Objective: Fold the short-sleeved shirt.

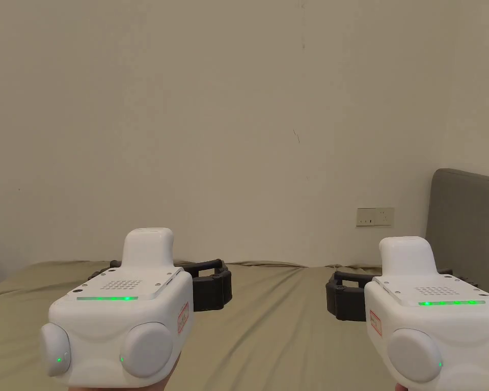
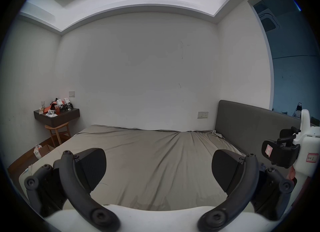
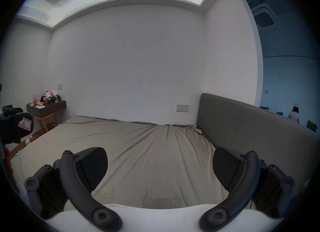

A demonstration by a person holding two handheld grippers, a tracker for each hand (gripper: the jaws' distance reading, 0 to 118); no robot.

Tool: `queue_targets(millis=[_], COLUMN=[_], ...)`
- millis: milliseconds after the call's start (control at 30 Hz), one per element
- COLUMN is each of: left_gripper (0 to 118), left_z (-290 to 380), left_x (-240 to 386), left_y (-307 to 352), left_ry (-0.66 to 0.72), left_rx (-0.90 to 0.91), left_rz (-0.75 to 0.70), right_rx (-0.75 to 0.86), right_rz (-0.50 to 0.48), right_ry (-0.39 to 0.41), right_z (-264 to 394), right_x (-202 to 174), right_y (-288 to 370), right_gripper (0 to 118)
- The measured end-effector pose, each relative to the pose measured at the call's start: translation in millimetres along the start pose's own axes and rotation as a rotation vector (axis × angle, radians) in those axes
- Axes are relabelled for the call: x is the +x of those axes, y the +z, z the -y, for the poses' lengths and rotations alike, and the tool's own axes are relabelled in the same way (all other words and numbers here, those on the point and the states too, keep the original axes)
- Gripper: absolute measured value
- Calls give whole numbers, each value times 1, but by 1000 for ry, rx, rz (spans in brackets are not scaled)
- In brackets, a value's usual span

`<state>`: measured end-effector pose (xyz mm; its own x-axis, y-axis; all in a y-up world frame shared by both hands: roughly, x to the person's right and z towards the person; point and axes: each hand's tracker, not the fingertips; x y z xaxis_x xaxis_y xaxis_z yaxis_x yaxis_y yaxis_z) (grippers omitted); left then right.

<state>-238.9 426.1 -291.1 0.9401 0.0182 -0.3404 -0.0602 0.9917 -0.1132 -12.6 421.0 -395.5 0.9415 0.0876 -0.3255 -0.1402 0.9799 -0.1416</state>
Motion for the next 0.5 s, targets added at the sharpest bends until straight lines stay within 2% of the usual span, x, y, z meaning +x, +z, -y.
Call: queue_targets(millis=[167, 500], left_gripper=[118, 118], left_z=[-1, -1], left_x=[0, -1], left_y=[1, 0], left_ry=[5, 14], left_rx=[5, 1], left_rz=[5, 6], right_rx=[-15, -14], right_rz=[-42, -58], right_ry=[-24, -44], right_z=[-3, -4], right_x=[2, 4], right_y=[2, 0], right_gripper=[118, 118])
